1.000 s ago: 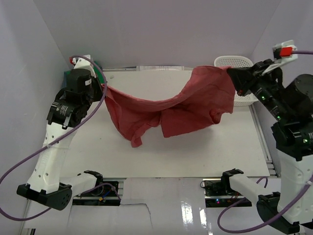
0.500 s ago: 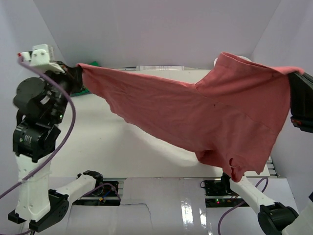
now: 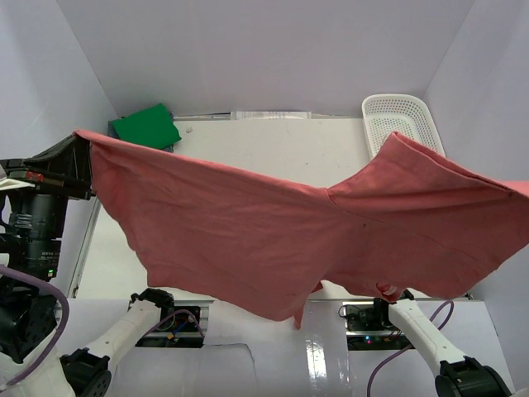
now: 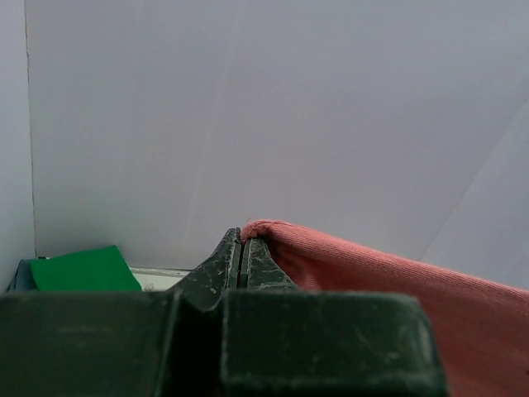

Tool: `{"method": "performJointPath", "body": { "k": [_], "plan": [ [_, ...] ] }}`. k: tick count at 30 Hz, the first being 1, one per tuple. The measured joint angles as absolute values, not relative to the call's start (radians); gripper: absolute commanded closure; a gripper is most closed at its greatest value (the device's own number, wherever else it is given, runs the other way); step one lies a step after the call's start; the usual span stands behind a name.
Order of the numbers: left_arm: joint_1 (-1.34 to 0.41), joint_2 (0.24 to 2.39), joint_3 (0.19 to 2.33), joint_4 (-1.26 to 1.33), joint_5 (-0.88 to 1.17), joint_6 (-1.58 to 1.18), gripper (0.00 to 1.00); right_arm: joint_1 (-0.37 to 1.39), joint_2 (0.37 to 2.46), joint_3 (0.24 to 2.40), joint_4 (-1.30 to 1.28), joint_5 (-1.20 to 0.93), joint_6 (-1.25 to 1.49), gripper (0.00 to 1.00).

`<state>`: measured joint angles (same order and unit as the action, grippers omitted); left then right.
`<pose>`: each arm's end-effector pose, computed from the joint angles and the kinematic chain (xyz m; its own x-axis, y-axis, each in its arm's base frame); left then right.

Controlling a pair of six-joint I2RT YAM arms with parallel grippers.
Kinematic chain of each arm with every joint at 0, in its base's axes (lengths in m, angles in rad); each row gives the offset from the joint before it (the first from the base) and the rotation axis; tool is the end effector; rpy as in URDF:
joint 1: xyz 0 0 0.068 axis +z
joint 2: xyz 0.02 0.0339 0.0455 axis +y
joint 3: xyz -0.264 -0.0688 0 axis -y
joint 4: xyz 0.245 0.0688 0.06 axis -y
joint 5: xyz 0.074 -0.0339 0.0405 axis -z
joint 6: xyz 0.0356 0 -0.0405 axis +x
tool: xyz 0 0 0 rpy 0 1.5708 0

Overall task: Fold and stack the t-shirts
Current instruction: Flatten out the tshirt

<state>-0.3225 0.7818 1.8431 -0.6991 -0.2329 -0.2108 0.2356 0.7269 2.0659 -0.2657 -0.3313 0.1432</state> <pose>0.0039 0.0074 0.5811 0.3069 -0.3172 -0.8973 0.1717 0.9458 -0.2756 -0.1272 -0.0186 0.6358 0.7927 0.3291 -0.5131 -0.4898 0.8449 -0.2148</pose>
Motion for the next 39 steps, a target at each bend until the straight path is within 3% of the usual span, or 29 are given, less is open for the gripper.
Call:
{"method": "performJointPath", "body": {
  "k": [21,39],
  "plan": [
    [-0.323,0.637,1.740,-0.657,-0.274,-0.206,1.00,0.169,0.677,2.018,-0.156,-0.477,0.231,0.92],
    [-0.323,0.532,1.751,-0.597,-0.274,-0.208,1.00,0.129,0.546,2.066,-0.049,-0.438,0.217,0.92]
  ]
}}
